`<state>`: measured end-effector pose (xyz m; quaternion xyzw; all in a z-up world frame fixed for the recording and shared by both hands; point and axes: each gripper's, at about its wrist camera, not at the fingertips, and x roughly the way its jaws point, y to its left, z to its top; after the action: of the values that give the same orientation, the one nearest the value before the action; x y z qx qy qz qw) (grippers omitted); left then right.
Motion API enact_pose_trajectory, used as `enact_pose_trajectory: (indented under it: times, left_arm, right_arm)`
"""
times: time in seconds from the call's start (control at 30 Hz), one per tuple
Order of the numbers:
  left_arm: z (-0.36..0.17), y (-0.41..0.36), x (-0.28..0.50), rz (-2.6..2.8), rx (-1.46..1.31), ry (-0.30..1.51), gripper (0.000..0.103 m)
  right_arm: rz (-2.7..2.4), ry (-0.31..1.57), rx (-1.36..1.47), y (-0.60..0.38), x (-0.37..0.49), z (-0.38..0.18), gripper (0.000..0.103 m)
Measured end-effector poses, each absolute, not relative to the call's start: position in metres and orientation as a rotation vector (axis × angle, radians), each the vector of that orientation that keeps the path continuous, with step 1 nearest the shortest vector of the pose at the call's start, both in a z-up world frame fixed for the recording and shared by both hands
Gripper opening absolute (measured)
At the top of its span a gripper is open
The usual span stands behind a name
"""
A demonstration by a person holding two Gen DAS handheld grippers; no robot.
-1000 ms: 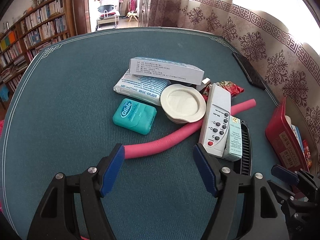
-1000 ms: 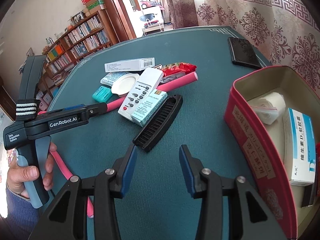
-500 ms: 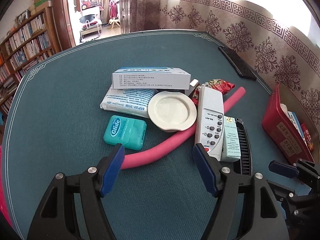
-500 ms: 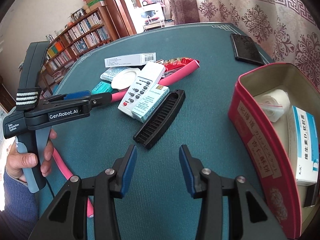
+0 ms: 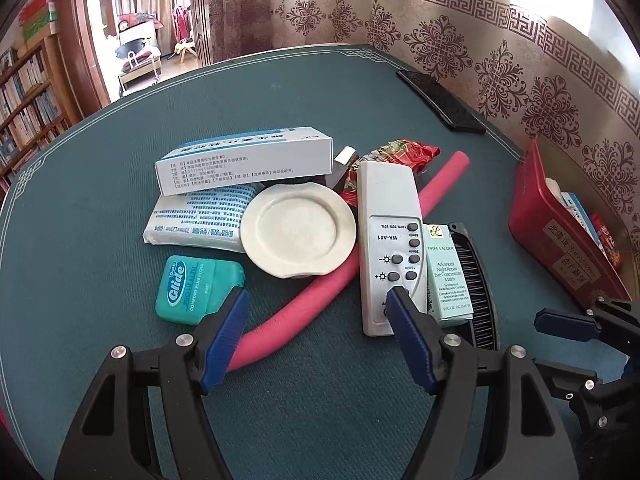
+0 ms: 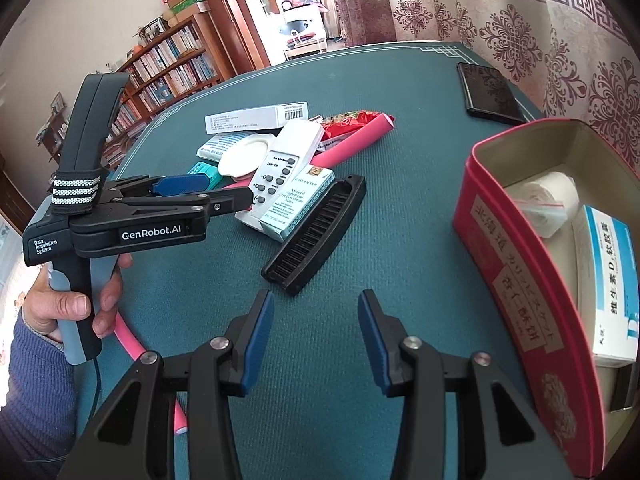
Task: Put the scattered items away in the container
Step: 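Move both tools back over the remaining items on the table, then grasp the pink foam tube with the left tool while the right tool grasps the black comb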
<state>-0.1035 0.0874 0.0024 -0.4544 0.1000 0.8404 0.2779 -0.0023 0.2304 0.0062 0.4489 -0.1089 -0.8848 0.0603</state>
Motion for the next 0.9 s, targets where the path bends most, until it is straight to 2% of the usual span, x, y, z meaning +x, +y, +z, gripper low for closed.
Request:
enact_pose_trajectory:
  times: [0.1, 0.3, 0.4, 0.6, 0.8, 0.83, 0.9]
  left_arm:
    - [-0.001, 0.080, -0.101, 2.218, -1.256, 0.179, 0.074]
    - [-0.006, 0.105, -0.065, 2.161, -1.216, 0.382, 0.074]
    - [-0.006, 0.112, -0.053, 2.133, -1.198, 0.415, 0.074]
    - [-0.001, 0.103, -0.059, 2.041, -1.228, 0.220, 0.074]
    - [-0.012, 0.108, -0.066, 2.234, -1.215, 0.444, 0.074]
    - [-0.013, 0.109, -0.066, 2.228, -1.207, 0.448, 0.073]
    - [-0.013, 0.113, -0.065, 2.214, -1.183, 0.438, 0.063]
  right_arm:
    - [-2.673, -0.335, 1.361, 0.231, -0.002, 0.005, 0.048]
    - [-2.672, -0.335, 1.363, 0.232, 0.000, 0.003, 0.048]
    - [-2.676, -0.340, 1.369, 0.235, 0.002, 0.001, 0.048]
    - [-2.688, -0.360, 1.379, 0.244, 0.006, -0.001, 0.048]
    - [-2.688, -0.358, 1.374, 0.243, 0.003, -0.001, 0.048]
    - [-2.687, -0.356, 1.373, 0.242, 0.003, -0.001, 0.048]
    - [-2.686, -0.354, 1.375, 0.241, 0.002, -0.001, 0.048]
